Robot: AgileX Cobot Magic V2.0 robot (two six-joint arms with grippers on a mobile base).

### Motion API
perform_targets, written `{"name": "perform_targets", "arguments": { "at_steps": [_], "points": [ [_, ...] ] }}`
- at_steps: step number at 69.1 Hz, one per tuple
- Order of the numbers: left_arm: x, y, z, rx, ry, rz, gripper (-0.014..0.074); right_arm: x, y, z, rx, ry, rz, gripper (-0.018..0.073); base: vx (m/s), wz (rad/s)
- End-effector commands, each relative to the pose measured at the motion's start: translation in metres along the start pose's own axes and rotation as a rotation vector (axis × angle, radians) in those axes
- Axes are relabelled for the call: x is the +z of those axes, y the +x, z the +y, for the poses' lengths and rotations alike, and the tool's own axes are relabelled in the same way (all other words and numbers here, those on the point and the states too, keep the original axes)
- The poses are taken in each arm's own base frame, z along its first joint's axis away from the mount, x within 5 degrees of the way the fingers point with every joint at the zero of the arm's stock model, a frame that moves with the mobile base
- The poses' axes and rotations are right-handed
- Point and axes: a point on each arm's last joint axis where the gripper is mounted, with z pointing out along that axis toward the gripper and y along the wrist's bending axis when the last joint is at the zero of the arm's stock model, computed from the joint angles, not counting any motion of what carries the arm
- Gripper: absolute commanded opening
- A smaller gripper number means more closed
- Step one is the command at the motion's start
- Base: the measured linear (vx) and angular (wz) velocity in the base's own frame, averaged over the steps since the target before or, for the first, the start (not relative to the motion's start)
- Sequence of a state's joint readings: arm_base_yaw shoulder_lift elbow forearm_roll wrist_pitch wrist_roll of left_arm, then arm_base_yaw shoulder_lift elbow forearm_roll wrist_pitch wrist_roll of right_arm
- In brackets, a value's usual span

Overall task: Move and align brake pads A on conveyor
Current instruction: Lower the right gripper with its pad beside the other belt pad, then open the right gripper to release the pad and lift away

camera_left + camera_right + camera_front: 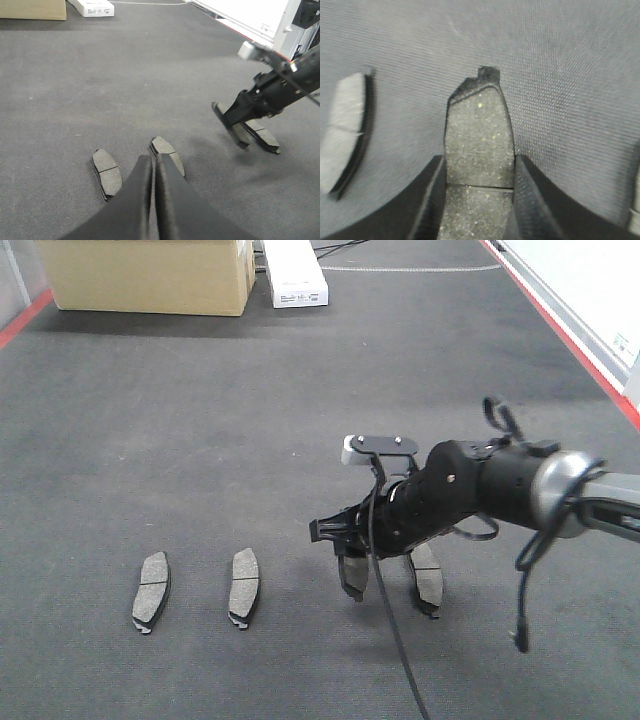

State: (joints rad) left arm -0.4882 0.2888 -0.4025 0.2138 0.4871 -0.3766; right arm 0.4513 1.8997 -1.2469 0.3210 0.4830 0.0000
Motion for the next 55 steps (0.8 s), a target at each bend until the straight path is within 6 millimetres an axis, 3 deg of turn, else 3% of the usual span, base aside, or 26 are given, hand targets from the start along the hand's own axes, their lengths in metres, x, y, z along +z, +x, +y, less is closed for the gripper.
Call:
{"name": "perform_targets", "arguments": {
  "at_steps": [1, 17, 32, 55],
  "points": [
    [-0.002, -0.013, -0.004, 0.004, 0.03, -0.078, -0.0006, -0.016, -0.02, 0.008, 0.012, -0.03, -0.117, 0.0066, 0.0, 0.0],
    [-0.002, -0.013, -0.004, 0.004, 0.03, -0.078, -0.0006, 0.005, -0.015, 0.003, 0.034, -0.025, -0.09, 0.008, 0.0, 0.0],
    [-0.002, -0.013, -0.004, 0.004, 0.03, -0.078, -0.0006, 0.011, -0.013, 0.002, 0.027, -0.02, -0.074, 0.0113, 0.0, 0.0],
    [-0.002, -0.013, -0.004, 0.004, 0.03, -0.078, -0.0006, 0.011, -0.013, 0.002, 0.028, -0.02, -0.073, 0.034, 0.0, 0.0]
  ]
}}
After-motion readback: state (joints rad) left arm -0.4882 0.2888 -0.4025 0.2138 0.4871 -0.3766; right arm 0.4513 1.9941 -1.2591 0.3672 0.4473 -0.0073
